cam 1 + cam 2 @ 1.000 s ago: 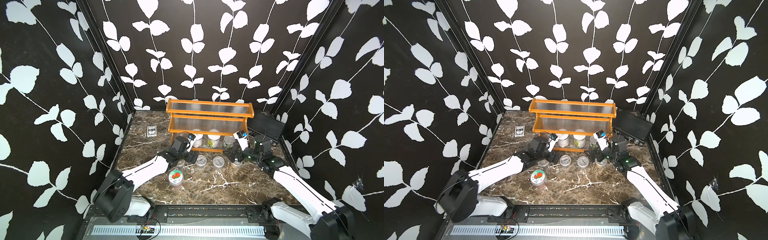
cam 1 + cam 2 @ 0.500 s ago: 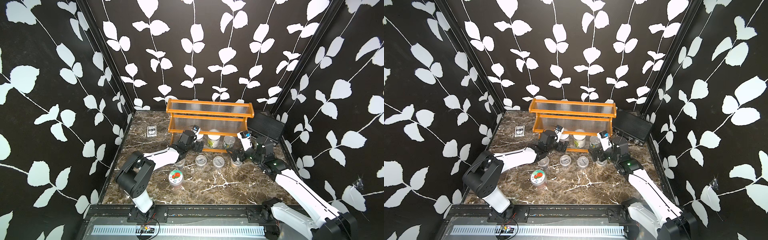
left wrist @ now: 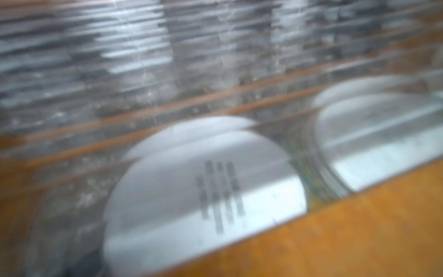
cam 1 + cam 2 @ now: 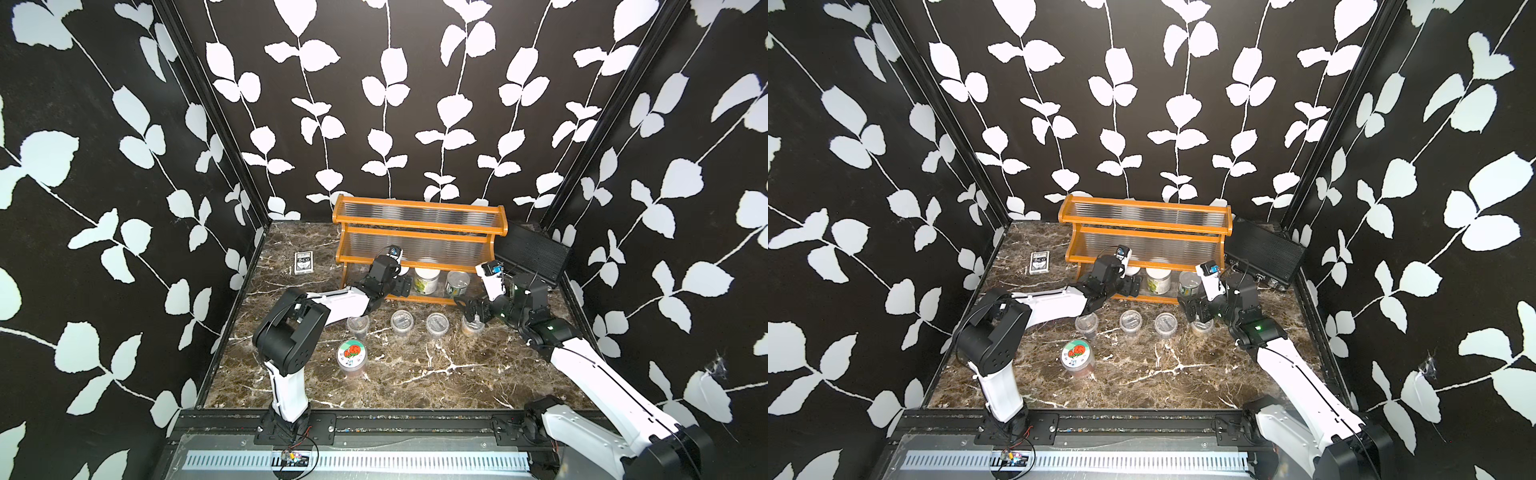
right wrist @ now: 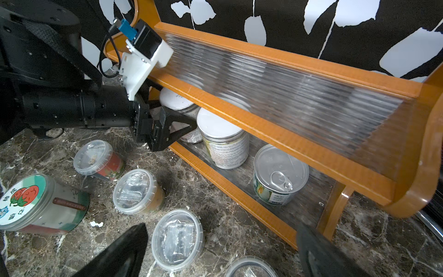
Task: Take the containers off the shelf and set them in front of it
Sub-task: 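Pick up a container from the shelf.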
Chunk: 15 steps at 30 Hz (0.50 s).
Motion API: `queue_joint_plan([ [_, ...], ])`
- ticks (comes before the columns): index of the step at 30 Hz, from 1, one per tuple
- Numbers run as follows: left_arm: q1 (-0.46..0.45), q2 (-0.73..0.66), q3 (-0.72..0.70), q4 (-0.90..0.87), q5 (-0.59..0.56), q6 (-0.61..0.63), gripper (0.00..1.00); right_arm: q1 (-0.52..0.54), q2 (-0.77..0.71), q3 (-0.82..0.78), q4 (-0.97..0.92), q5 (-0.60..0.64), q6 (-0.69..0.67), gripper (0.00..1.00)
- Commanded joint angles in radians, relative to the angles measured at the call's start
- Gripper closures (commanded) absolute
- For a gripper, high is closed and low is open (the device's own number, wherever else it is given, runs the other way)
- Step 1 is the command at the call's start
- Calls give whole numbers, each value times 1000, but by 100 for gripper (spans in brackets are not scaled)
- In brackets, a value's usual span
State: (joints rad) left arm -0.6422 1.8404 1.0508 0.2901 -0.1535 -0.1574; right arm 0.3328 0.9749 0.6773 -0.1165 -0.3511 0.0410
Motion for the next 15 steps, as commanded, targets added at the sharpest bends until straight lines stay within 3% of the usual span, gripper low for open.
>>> queue_joint_plan([
  [1,7,5,37,97,-9,-12,2,-5,-4,-11,32,-2,6,0],
  [6,8,11,43,88,48,2,19,-8,-4,-9,21,-3,2,0],
  [15,7,-93,-44,30,74,29,23,-11,11,-10,28,-15,2,0],
])
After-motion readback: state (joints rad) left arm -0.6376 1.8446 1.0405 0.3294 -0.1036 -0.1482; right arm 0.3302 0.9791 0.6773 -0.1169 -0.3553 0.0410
